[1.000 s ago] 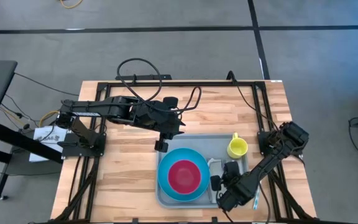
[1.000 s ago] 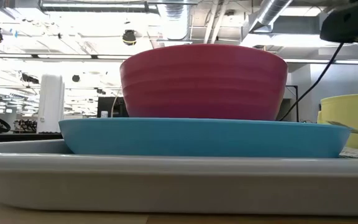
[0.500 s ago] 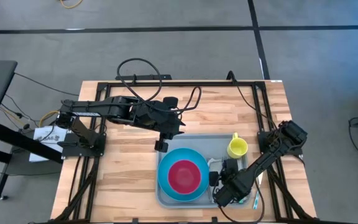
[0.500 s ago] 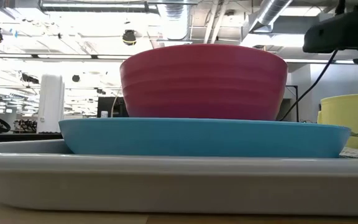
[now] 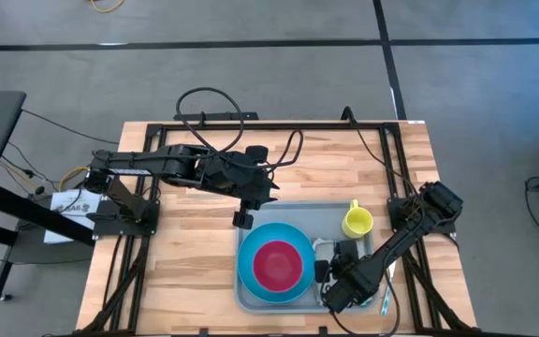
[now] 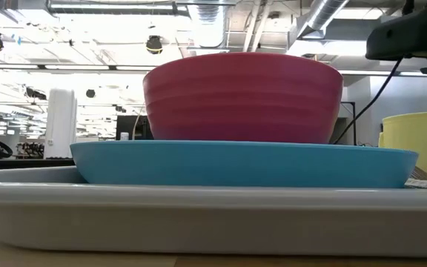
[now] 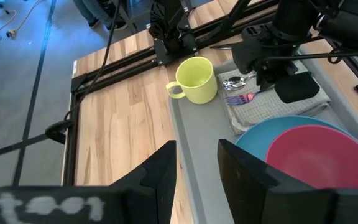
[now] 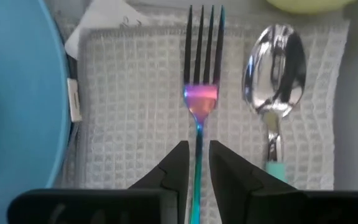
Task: Set up tray
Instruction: Put the blue knife to the left of the purple fork on the gray table napkin
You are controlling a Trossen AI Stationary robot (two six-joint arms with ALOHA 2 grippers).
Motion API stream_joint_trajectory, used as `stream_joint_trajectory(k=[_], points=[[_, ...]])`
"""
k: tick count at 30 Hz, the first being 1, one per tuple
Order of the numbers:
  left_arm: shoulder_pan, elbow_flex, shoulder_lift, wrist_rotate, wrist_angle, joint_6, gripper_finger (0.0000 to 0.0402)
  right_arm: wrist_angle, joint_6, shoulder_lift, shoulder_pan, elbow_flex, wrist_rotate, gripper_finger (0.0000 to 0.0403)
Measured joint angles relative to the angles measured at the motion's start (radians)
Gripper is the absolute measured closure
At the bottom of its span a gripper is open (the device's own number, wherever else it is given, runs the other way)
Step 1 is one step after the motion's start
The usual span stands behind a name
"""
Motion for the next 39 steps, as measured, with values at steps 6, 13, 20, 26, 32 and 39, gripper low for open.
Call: stream_joint_trajectory(k=[6, 13, 20, 26, 32, 39], points=[[0.000, 0.000, 0.000, 0.000, 0.000, 0.000, 0.0294, -0.036, -0.045, -0.001, 0.008, 0.035, 0.054, 0.0345], [0.000, 0.000, 0.000, 0.000, 0.000, 0.002, 0.0294, -0.175, -0.023, -0.003, 0.078, 0.182, -0.017, 0.0344], [0.000, 0.000, 0.000, 0.000, 0.000, 0.000, 0.0294, -0.268, 0.092, -0.004, 0.178, 0.244, -0.212, 0.0344], [0.000, 0.000, 0.000, 0.000, 0.000, 0.002, 0.0294, -0.239, 0.107, 0.000, 0.189, 0.244, -0.201, 0.0343], [0.000, 0.000, 0.000, 0.000, 0.000, 0.004, 0.0294, -0.218, 0.129, 0.000, 0.209, 0.244, -0.296, 0.0335], [0.000, 0.000, 0.000, 0.000, 0.000, 0.004, 0.0294, -0.141, 0.171, 0.000, 0.224, 0.243, -0.403, 0.0327]])
